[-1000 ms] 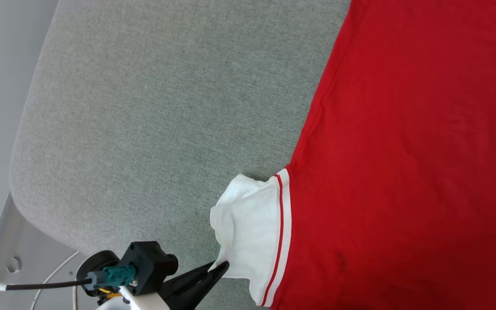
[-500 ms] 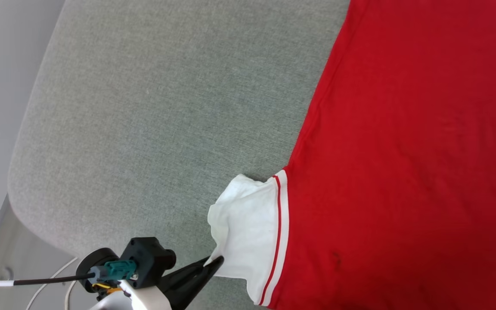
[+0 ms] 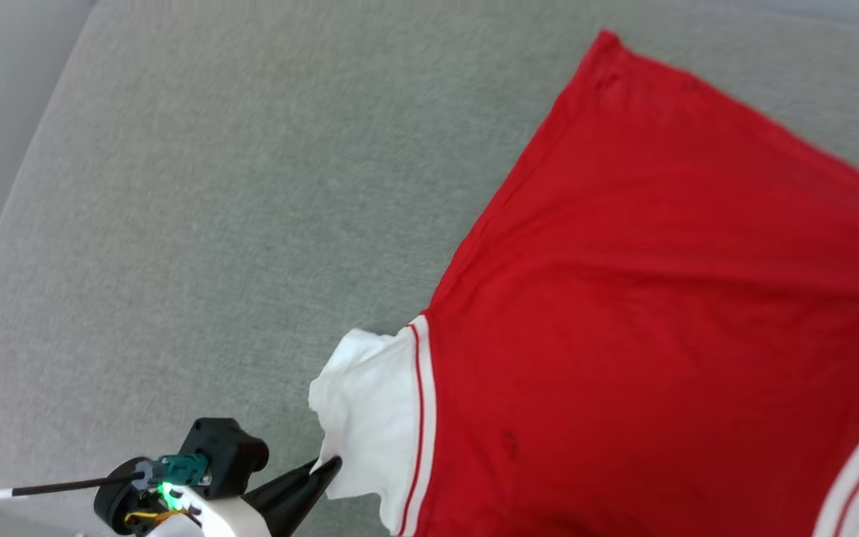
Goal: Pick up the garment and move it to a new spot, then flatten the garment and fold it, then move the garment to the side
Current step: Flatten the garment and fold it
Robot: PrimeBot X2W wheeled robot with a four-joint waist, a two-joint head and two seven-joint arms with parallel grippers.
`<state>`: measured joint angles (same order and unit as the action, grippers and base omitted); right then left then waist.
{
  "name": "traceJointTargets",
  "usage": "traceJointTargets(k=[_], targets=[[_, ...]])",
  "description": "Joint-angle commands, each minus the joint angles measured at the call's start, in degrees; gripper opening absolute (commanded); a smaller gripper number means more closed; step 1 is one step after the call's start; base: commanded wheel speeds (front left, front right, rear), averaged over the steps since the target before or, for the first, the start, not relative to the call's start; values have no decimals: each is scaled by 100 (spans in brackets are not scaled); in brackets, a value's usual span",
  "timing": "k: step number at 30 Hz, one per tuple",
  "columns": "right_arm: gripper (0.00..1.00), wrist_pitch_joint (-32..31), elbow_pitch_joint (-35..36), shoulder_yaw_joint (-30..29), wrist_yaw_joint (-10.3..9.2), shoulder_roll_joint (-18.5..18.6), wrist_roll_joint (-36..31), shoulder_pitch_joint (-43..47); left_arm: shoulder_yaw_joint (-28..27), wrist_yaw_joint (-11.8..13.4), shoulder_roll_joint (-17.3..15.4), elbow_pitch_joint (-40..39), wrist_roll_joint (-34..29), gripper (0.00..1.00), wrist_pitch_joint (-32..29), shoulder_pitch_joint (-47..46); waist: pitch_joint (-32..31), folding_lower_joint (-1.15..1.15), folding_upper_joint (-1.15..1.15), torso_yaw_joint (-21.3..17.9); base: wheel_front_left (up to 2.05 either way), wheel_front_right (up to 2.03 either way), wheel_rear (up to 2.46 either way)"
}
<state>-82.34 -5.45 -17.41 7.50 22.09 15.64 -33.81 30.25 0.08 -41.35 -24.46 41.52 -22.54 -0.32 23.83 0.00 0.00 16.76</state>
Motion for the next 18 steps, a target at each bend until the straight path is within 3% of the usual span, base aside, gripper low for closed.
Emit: traceJointTargets(k=[1,10,18], targets=[[0,70,85,40,-2,-57,101,256,-31,49,-31,23,28,0,-15,93,-460,0,0,-437,0,0,0],[0,320,871,109,-2,-235,781,1953,-149,322,-178,57,150,0,-5,499,-1068,0,0,-1061,0,0,0],[0,668,1499,-293,-2,-679,1306,3252,-220,435,-258,1,196,0,57,711,-1358,0,0,-1270,0,0,0]])
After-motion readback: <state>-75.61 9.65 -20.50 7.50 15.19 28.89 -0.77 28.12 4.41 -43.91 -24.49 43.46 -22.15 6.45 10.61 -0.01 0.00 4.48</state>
